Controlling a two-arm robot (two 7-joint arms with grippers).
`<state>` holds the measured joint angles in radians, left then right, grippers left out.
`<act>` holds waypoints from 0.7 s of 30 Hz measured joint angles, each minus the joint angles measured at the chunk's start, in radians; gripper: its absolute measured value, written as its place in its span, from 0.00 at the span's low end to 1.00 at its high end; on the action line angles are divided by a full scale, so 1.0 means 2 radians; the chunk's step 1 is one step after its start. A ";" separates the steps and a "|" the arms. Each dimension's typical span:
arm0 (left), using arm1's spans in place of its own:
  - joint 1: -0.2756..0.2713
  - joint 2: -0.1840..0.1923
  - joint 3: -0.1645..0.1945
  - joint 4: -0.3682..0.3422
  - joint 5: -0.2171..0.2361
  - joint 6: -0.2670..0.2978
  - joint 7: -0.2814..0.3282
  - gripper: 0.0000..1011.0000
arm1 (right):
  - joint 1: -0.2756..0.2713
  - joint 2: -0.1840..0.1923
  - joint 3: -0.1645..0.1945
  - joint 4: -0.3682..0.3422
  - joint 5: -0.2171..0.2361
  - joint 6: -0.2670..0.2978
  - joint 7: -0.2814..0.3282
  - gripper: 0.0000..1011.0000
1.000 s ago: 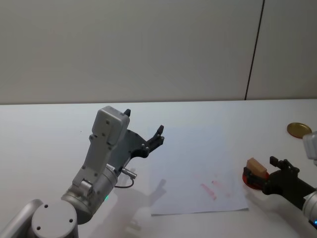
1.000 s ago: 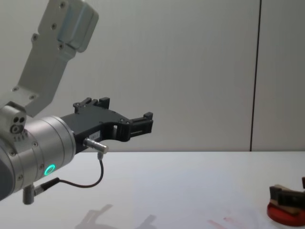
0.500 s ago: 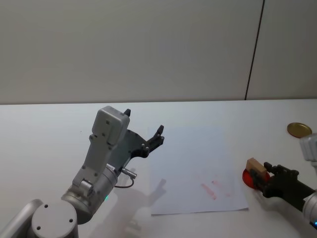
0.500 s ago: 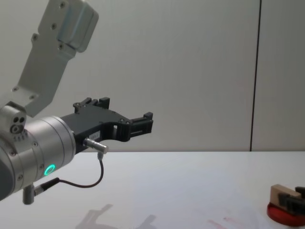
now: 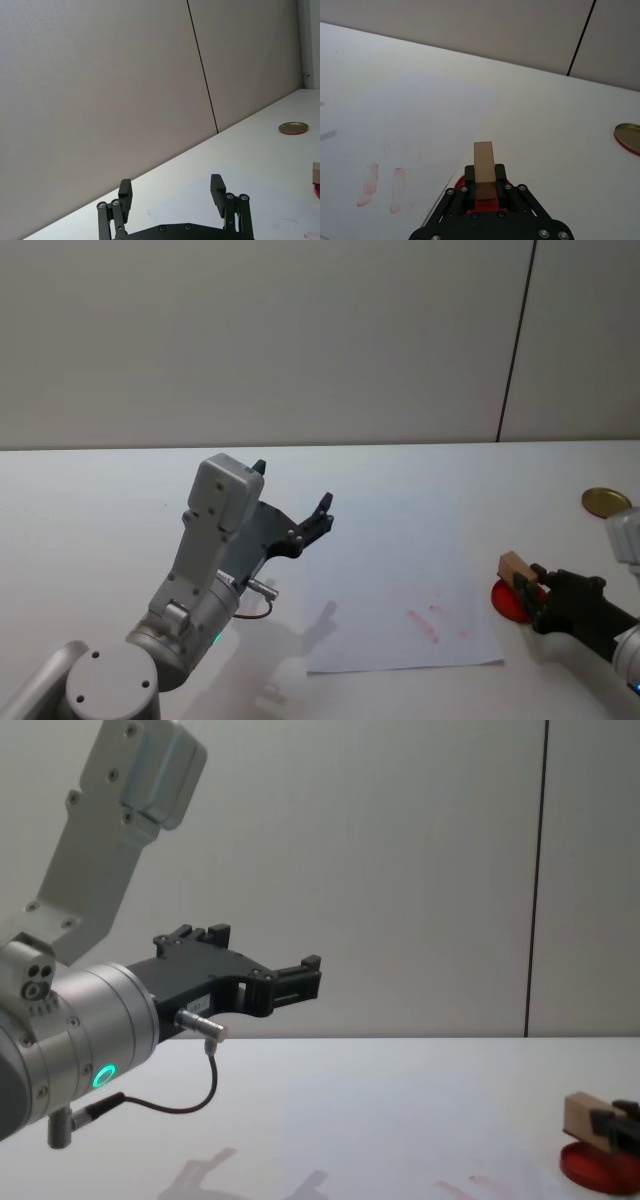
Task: Use the one hand to pick up the stamp and affix it onto the A4 paper.
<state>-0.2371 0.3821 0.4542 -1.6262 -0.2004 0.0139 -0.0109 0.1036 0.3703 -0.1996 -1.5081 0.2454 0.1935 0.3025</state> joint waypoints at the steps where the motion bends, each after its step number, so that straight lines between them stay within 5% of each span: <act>1: 0.000 0.000 0.000 0.000 0.000 0.000 0.000 0.98 | 0.000 0.000 0.000 -0.001 -0.001 -0.002 0.000 0.21; 21: 0.000 0.000 0.000 0.000 0.000 0.000 0.000 0.98 | 0.018 -0.022 -0.019 -0.017 -0.011 -0.012 0.028 0.21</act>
<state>-0.2371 0.3821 0.4542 -1.6262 -0.2004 0.0139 -0.0109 0.1394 0.3267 -0.2383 -1.5418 0.2225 0.1702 0.3592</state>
